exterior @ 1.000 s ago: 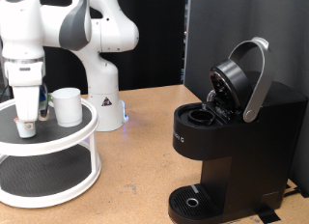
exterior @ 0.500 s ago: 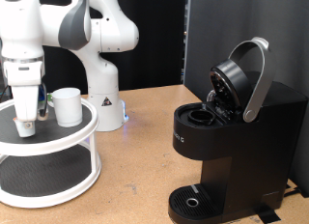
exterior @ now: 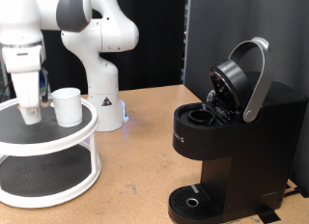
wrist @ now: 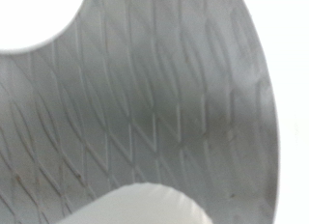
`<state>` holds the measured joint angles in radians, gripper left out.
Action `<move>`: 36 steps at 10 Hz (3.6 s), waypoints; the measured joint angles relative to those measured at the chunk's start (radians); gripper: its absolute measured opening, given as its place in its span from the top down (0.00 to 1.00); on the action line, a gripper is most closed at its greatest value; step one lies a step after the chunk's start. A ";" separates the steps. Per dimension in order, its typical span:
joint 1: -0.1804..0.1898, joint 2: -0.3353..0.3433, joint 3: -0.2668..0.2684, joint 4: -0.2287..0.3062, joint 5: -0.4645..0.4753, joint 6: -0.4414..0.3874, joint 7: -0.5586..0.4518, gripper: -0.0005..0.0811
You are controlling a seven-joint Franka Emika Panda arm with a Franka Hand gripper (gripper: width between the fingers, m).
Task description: Make a cup of coffee with the keurig machine
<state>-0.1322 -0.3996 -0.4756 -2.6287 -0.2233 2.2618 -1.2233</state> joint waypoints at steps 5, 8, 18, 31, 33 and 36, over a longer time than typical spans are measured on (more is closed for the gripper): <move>0.025 -0.073 0.045 0.124 0.052 -0.219 -0.001 0.47; 0.028 -0.077 0.050 0.127 0.065 -0.233 0.003 0.47; 0.118 -0.075 0.218 0.134 0.283 -0.178 0.312 0.47; 0.277 0.128 0.265 0.448 0.565 -0.301 0.340 0.47; 0.278 0.167 0.269 0.479 0.570 -0.297 0.340 0.47; 0.278 0.216 0.280 0.508 0.571 -0.287 0.340 0.47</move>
<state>0.1455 -0.1841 -0.1960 -2.1207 0.3475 1.9750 -0.8833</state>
